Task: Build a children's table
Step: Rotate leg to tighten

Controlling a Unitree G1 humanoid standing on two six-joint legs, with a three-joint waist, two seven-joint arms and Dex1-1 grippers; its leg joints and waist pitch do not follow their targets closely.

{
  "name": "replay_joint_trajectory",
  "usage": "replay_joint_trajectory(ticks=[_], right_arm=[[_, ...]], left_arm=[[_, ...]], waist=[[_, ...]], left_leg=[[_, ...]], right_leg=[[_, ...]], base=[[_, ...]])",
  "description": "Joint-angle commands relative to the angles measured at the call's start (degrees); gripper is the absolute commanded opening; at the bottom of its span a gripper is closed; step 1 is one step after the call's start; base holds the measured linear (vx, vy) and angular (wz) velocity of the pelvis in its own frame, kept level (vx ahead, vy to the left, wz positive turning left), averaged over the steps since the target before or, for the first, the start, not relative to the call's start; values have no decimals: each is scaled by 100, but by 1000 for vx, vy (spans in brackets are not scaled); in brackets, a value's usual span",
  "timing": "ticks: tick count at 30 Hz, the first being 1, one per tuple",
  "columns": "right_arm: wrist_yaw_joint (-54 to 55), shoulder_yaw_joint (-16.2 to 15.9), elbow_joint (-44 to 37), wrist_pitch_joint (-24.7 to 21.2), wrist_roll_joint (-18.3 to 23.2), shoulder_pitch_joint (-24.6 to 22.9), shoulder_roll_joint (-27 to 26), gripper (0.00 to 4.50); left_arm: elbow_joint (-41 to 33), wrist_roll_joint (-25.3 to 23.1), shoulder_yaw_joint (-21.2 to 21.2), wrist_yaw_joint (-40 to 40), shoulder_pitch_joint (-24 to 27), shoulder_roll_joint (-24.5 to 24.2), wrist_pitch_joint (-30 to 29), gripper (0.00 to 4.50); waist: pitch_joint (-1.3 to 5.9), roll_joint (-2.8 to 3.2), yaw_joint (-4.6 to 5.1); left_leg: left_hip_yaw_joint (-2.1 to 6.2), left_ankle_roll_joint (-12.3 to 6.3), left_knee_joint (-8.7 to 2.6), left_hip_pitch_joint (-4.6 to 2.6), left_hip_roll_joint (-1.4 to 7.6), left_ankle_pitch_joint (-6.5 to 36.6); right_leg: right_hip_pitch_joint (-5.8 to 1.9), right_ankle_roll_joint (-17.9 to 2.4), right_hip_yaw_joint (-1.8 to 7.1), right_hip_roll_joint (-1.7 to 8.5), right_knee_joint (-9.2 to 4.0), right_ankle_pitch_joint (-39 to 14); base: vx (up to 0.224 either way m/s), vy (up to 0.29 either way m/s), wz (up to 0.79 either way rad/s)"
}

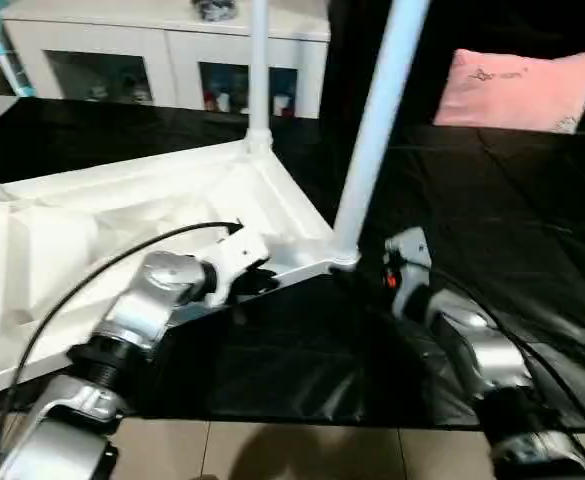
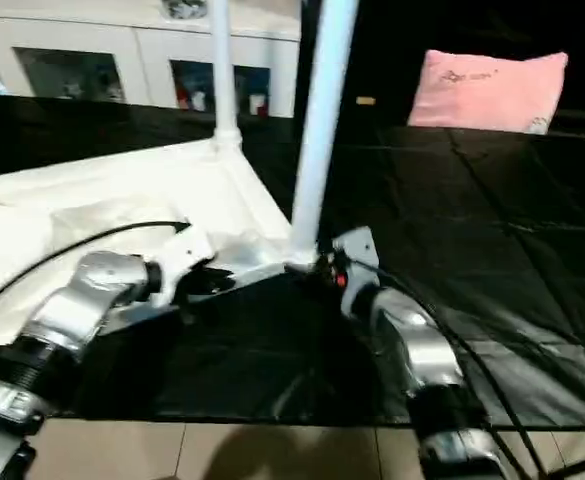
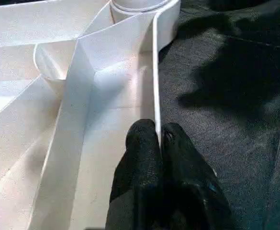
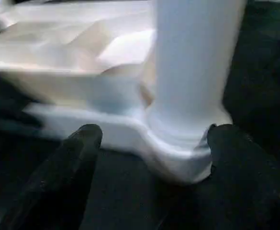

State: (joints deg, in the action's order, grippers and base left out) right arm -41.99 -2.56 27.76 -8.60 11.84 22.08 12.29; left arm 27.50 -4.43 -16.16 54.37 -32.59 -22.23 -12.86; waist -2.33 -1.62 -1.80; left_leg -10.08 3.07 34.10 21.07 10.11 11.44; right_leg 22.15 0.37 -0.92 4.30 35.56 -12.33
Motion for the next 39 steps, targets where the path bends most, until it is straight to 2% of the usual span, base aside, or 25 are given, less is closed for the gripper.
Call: replay_joint_trajectory(ticks=[1, 3, 4, 5, 6, 10, 13, 15, 17, 22, 26, 33, 34, 39], right_arm=[[-484, -77, -341, 40, 185, -13, 213, 403], [-1176, -36, -680, 33, 377, -62, 641, 427], [-1184, -37, -682, 37, 374, -61, 648, 427], [-1446, -75, -720, 100, 311, -52, 869, 443], [-1510, -88, -726, 87, 309, -50, 913, 443], [-2180, -265, -857, -84, 316, -51, 1375, 447], [-2606, -414, -963, -179, 334, -30, 1650, 447], [-2780, -519, -970, -100, 296, -8, 1714, 447], [-2936, -701, -858, 138, 137, 49, 1682, 447], [-3156, -897, -620, 337, 56, 156, 1531, 447], [-3466, -1072, -513, 161, 170, 273, 1407, 409], [-3879, -1245, -290, 80, 172, 381, 1372, 369], [-3879, -1245, -290, 80, 172, 381, 1372, 353], [-3983, -1236, -191, 49, 182, 416, 1371, 309]], left_arm=[[186, -48, -110, 249, 79, -152, 233, 0], [186, 29, -203, 786, 143, -418, 589, 0], [186, 29, -206, 794, 144, -423, 600, 0], [200, 41, -280, 1055, 156, -546, 866, 0], [203, 43, -290, 1094, 154, -564, 880, 0], [226, 81, -400, 1583, 131, -753, 1130, 0], [225, 197, -448, 2016, 119, -863, 1341, 0], [163, 304, -475, 2283, 128, -914, 1370, 0], [-20, 466, -552, 2744, 192, -1028, 1357, 0], [-169, 435, -683, 3054, 278, -1190, 1425, 0], [-155, 409, -709, 3142, 265, -1208, 1490, 0], [-224, 408, -760, 3254, 292, -1242, 1498, 0], [-224, 408, -760, 3254, 292, -1242, 1498, 0], [-233, 396, -767, 3274, 315, -1281, 1507, 0]], waist=[[262, -9, -39], [282, -15, -50], [285, 1, -53], [295, 3, -64], [303, 7, -68], [317, -4, -86], [309, -15, -132], [304, 11, -171], [294, 6, -203], [294, 13, -239], [311, 5, -314], [323, 3, -324], [321, -46, -337], [312, -36, -336]], left_leg=[[95, -171, -486, -22, 277, 1230], [81, -298, -456, -26, 285, 993], [86, -330, -458, -25, 289, 918], [75, -392, -440, -43, 291, 774], [62, -461, -422, -45, 284, 606], [47, -627, -393, -60, 288, 408], [34, -647, -390, -68, 303, 429], [19, -623, -386, -81, 318, 447], [6, -532, -396, -82, 321, 560], [4, -407, -414, -102, 332, 729], [-9, -418, -393, -111, 329, 579], [-9, -445, -378, -96, 320, 465], [-8, -463, -379, -84, 321, 431], [-11, -428, -387, -94, 323, 530]], right_leg=[[-189, -1245, 172, 348, -471, -897], [-204, -1295, 179, 344, -431, -521], [-212, -1320, 175, 346, -416, -409], [-205, -1380, 166, 334, -398, -148], [-212, -1469, 163, 325, -363, 146], [-226, -1700, 146, 329, -320, 575], [-240, -1725, 142, 331, -314, 540], [-220, -1741, 142, 330, -305, 520], [-203, -1758, 138, 334, -310, 328], [-190, -1753, 137, 337, -314, 119], [-192, -1718, 141, 333, -282, 308], [-205, -1739, 135, 334, -265, 410], [-214, -1748, 133, 339, -253, 407], [-197, -1713, 134, 338, -273, 224]], base=[[0, 0, 0], [0, 0, 0], [0, 0, 0], [0, 0, 0], [0, 0, 0], [0, 0, 0], [0, 0, 0], [0, 0, 0], [0, 0, 0], [0, 0, 0], [0, 0, 0], [0, 0, 0], [0, 0, 0], [0, 0, 0]])
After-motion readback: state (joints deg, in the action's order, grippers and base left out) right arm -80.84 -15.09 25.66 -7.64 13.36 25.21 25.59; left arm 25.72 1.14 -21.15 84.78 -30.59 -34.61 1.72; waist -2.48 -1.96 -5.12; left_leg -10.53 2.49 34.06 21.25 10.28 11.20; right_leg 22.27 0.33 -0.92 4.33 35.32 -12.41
